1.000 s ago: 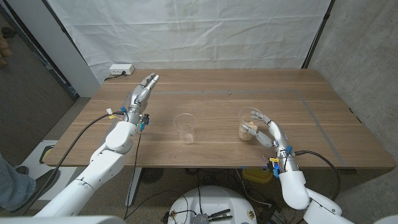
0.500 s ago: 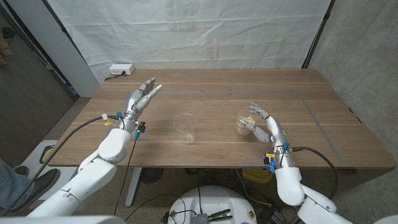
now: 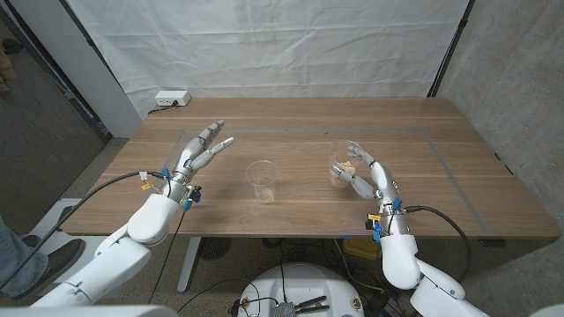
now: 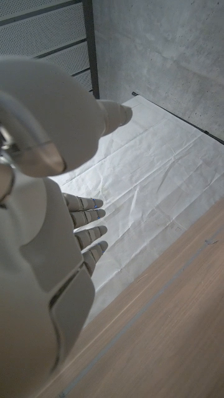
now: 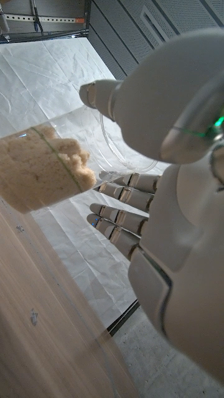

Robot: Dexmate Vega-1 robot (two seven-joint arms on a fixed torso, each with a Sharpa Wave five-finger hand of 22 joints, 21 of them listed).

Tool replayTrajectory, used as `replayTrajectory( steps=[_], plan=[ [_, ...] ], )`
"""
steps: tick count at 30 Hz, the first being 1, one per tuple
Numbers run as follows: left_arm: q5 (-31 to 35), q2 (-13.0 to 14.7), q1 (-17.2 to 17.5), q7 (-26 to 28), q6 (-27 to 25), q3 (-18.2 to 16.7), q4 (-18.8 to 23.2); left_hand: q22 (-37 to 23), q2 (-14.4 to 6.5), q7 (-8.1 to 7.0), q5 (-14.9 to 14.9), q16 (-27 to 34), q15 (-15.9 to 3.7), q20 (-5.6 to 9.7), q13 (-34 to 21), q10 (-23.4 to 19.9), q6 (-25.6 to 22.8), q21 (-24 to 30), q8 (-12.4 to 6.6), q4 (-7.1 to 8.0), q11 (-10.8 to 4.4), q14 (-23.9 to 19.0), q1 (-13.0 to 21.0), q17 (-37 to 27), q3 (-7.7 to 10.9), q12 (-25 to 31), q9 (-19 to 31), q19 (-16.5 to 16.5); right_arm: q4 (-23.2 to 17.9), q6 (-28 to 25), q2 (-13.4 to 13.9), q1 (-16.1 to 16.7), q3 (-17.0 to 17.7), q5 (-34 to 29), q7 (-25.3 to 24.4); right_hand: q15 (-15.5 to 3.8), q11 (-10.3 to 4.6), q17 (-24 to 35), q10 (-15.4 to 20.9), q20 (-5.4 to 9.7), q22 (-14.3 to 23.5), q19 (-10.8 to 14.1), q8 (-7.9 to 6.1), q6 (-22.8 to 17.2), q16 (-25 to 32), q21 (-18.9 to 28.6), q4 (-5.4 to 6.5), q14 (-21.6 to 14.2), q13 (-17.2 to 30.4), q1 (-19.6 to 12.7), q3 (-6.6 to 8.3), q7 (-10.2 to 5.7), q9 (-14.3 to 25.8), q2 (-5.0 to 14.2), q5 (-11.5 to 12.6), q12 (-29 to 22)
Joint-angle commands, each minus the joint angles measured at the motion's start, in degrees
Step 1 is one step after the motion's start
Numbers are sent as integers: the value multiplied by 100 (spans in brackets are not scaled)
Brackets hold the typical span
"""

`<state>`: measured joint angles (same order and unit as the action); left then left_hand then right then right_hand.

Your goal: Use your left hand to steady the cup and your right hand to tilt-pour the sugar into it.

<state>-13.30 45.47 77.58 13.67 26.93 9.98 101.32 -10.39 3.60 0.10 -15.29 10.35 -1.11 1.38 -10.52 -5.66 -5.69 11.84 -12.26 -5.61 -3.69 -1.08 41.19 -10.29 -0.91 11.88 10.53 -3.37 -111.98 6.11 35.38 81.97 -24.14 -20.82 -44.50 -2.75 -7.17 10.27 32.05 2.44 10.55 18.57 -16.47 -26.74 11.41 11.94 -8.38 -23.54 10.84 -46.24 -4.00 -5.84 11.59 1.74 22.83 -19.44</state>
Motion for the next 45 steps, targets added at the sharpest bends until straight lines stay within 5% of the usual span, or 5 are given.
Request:
replayTrajectory(
  steps=[1, 6, 29, 38, 45],
  plan=[
    [750, 177, 442, 350, 115, 21, 220, -18, 28, 10, -52, -27, -20, -12, -34, 120, 157, -47, 73, -46, -7, 140, 72, -7, -31, -56, 33, -136, 22, 80, -34, -105, -6, 117, 44, -381, -6, 12, 42, 289, 14, -18, 13, -73, -22, -16, -7, -4, 18, -45, 10, -32, 19, 39, -41, 13],
    [1188, 258, 690, 673, -115, -46, 436, -19, 50, 35, -79, -33, 10, -44, -36, 292, 370, -69, 145, -44, 40, 269, 87, -11, -72, -101, 37, -232, 85, 114, -38, -227, -49, 195, 182, -376, 13, 15, 34, 291, 14, -14, 19, -77, -24, -15, 2, -6, 18, -50, 13, -36, 18, 50, -53, 22],
    [2174, 328, 810, 1282, -294, 262, 513, -23, 113, -29, -116, -22, -47, -83, -40, 408, 494, -80, 155, -18, 0, 393, 45, -16, -166, -100, 43, -356, 245, 147, -109, -428, -183, 179, 240, -370, 27, 22, 32, 293, 15, -11, 44, -103, -32, -16, 36, -11, 19, -54, 14, -42, 16, 81, -107, 47],
    [2412, 269, 861, 1505, -886, 365, 622, -23, 132, -5, -133, 9, -75, -34, -40, 384, 512, -54, 144, -6, 53, 360, 29, -15, -203, -74, 44, -320, 238, 167, -128, -391, -184, 198, 201, -354, 26, 23, 36, 289, 15, -16, 50, -130, -46, -19, 49, 14, 19, -53, 11, -57, 15, 85, -133, 57],
    [2304, 278, 804, 1453, -1021, 487, 609, -19, 198, 30, -159, -7, -11, -231, -40, 489, 679, -58, 178, 23, 94, 462, -36, -16, -293, -90, 45, -360, 244, 228, -108, -349, -189, 155, 148, -365, 25, 24, 32, 287, 15, -20, 55, -144, -49, -21, 58, 20, 19, -51, 9, -52, 14, 92, -148, 65]
  ],
)
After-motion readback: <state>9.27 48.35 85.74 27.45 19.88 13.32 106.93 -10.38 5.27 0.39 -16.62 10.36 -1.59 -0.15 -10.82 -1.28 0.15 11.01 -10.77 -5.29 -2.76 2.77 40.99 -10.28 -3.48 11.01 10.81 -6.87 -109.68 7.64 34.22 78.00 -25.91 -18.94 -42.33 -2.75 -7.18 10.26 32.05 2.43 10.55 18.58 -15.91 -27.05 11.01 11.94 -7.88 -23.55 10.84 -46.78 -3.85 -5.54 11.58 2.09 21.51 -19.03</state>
